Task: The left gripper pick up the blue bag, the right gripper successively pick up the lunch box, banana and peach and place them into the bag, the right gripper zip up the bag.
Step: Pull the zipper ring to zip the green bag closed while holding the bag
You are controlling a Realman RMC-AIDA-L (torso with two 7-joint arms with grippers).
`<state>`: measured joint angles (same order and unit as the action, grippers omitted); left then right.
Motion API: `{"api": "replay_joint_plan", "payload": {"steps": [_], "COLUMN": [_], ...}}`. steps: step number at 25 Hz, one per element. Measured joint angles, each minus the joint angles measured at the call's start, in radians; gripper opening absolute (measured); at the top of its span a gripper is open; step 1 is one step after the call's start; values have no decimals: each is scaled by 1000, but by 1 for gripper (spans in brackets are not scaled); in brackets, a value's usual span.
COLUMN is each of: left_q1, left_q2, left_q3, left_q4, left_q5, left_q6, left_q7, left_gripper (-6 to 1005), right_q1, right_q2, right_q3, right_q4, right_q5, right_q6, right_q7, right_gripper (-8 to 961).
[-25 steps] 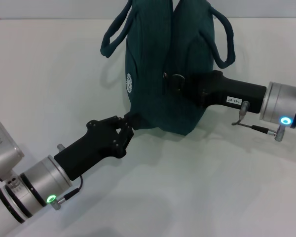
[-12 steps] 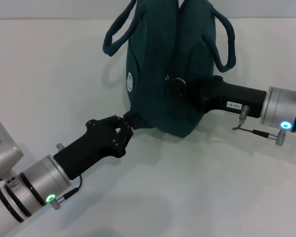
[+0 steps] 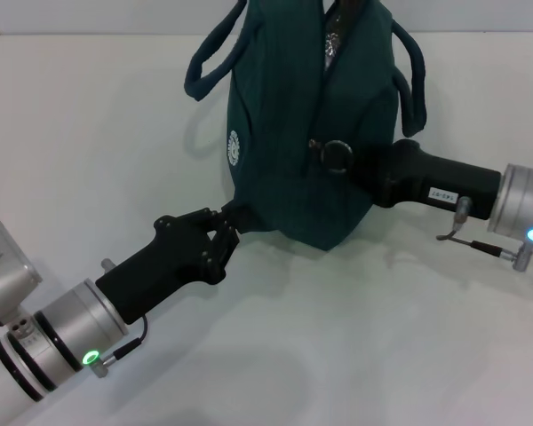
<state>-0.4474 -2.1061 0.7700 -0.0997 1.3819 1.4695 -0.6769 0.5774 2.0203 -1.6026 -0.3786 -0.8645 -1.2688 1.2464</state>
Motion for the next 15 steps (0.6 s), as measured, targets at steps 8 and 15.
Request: {"api": "replay_joint_plan", "payload": {"steps": [8,15], "left_q1": [7,7], "left_q2": [0,-2], "left_q3": [1,3], "left_q4": [-4,-7], "left_q5": [0,9], "left_q6": [0,0], "left_q7": [0,0], "left_gripper": [64,65], "right_q1": [-34,-14], "right_q2": [0,1], "right_q3": [64,67], "right_q4": [-57,-74], "right_q5": [0,0], "right_q6": [-69,-74], "right_q7": [-23,-24], "right_gripper": [8,8]}}
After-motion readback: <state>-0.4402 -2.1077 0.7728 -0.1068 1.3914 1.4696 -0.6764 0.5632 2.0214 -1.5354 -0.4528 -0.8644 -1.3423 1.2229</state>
